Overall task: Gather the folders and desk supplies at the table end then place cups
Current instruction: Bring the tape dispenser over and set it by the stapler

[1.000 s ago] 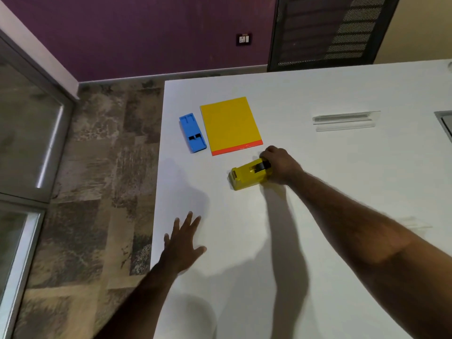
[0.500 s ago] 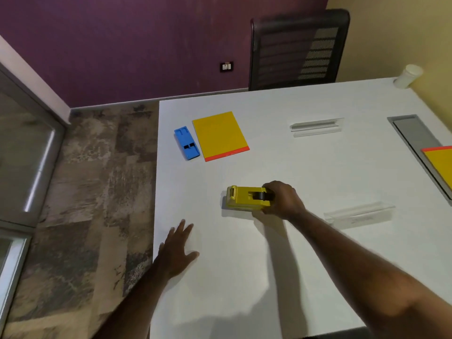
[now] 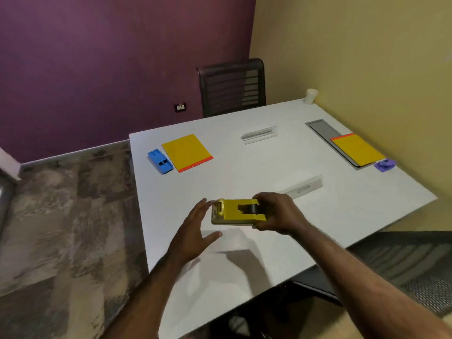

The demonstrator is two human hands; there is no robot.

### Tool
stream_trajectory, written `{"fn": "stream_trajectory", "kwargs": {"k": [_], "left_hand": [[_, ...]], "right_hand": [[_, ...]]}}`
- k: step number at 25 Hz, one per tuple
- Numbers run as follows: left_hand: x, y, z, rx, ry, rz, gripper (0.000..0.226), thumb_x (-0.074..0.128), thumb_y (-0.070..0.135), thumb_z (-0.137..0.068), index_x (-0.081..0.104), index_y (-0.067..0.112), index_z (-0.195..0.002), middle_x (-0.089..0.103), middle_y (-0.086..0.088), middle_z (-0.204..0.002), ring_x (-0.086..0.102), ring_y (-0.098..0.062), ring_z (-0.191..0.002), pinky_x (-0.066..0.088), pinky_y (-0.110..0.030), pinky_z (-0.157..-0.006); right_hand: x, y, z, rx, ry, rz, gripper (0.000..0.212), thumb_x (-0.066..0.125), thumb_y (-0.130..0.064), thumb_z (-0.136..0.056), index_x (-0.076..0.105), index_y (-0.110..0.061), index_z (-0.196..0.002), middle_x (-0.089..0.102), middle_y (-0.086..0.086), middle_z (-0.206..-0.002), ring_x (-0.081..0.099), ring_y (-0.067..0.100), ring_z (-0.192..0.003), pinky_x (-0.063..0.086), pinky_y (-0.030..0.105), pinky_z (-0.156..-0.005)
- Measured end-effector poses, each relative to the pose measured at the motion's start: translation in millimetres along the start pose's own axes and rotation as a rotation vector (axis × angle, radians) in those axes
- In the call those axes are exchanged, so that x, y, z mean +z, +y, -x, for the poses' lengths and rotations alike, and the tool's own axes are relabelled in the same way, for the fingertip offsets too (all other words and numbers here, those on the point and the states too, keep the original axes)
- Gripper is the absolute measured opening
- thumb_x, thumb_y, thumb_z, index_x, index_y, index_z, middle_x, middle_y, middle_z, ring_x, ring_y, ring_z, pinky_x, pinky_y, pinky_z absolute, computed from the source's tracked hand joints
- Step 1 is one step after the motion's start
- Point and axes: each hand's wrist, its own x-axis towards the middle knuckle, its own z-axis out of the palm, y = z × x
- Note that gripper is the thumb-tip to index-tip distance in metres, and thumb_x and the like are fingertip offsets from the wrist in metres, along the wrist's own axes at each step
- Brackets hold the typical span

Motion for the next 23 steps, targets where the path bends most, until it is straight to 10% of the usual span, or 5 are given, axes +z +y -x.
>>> {"fn": "stream_trajectory", "kwargs": {"k": [10, 23], "left_hand": [[24, 133, 11, 0.411, -0.005, 0.048, 0.077, 0.091, 0.043, -0.052, 0.061, 0.033, -0.123, 0.058, 0.028, -0.116, 0.052, 0.007, -0.110, 0.031, 0.001, -0.091], [194, 324, -11, 0.702, -0.171, 0.135, 0.072, 0.094, 0.030, -0.051, 0.065, 0.029, -0.117, 0.061, 0.026, -0.113, 0.055, 0.008, -0.109, 0.036, -0.003, -0.094]], "right_hand": [[-101, -28, 148, 0.144, 0.243, 0.058, 0.063, 0.085, -0.030, -0.054, 0.063, -0.029, -0.114, 0.069, -0.009, -0.107, 0.063, 0.014, -0.098, 0.052, 0.039, -0.084], [-223, 100, 319, 0.286, 0.565, 0.132, 0.071, 0.086, -0.029, -0.056, 0.061, -0.029, -0.122, 0.065, -0.008, -0.120, 0.059, 0.012, -0.108, 0.053, 0.039, -0.090]]}}
